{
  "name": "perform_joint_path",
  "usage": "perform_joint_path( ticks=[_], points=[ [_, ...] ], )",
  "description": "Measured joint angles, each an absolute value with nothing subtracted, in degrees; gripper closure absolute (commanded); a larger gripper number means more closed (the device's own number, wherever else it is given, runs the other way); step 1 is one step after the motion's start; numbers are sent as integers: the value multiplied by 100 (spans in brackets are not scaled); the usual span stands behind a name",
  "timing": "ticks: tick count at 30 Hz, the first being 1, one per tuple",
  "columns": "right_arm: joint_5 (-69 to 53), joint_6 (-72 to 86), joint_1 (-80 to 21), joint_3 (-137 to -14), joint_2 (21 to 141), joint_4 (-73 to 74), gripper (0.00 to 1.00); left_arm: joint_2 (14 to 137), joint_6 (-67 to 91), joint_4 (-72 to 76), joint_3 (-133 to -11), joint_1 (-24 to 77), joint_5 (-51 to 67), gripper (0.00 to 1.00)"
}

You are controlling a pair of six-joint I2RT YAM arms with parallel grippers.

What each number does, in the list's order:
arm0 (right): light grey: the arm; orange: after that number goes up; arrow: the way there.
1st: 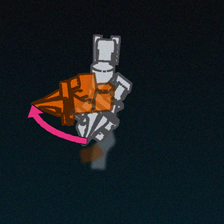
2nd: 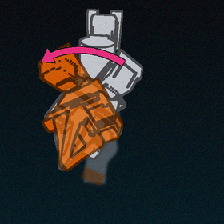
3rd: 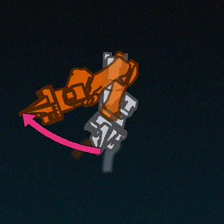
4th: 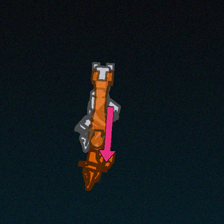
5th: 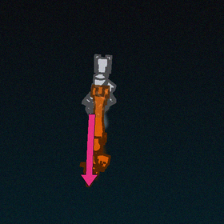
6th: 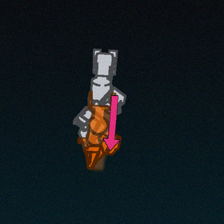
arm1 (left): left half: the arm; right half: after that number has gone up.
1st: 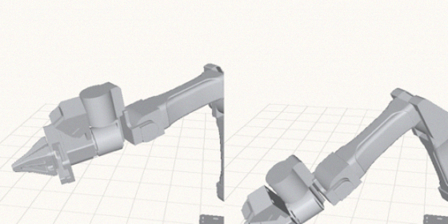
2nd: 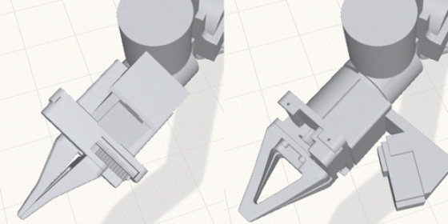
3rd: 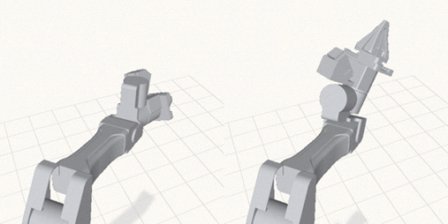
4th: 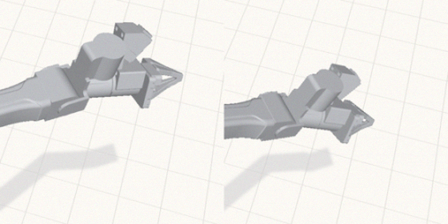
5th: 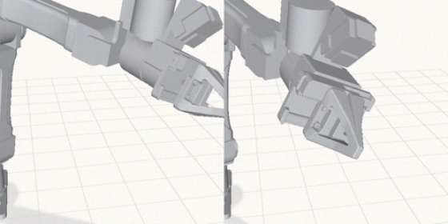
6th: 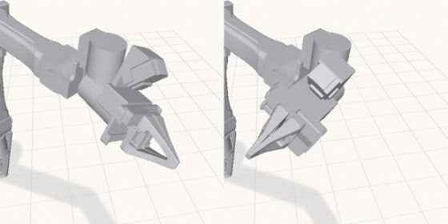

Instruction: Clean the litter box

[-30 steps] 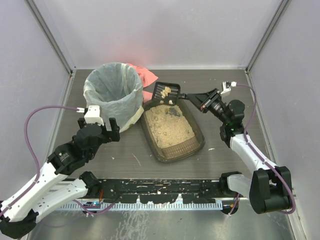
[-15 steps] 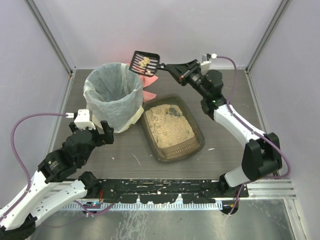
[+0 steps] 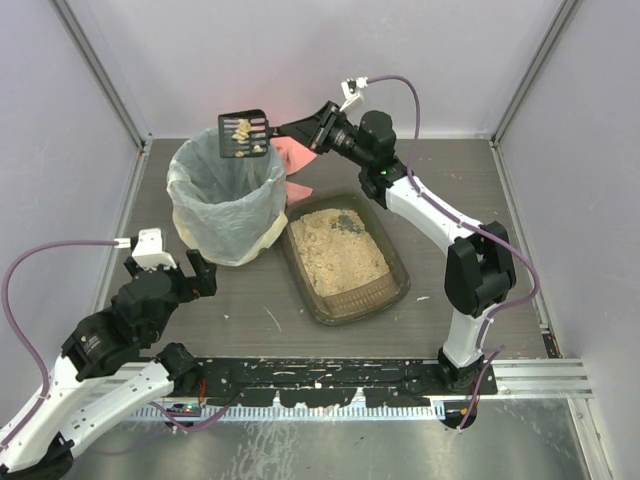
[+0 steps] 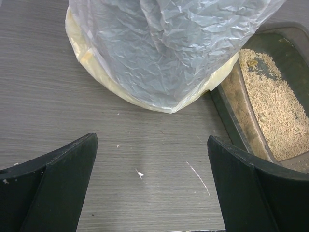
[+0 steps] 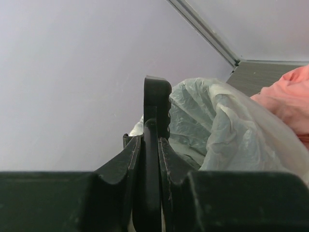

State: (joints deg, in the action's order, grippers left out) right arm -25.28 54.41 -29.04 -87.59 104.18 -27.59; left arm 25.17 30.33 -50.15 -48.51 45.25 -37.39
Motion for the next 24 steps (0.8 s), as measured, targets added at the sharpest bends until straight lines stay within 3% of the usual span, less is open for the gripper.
perform_joint_path(
  ticks=[15, 24],
  points=[
    [-2770, 1184, -3551, -10359, 10462, -360, 99, 2467, 3092, -5155, -4851, 4528, -3879, 2],
    [-2233, -768, -4213, -10521, 10460, 613, 99, 2471, 3107, -5155, -4851, 4525, -3879, 2]
  ],
)
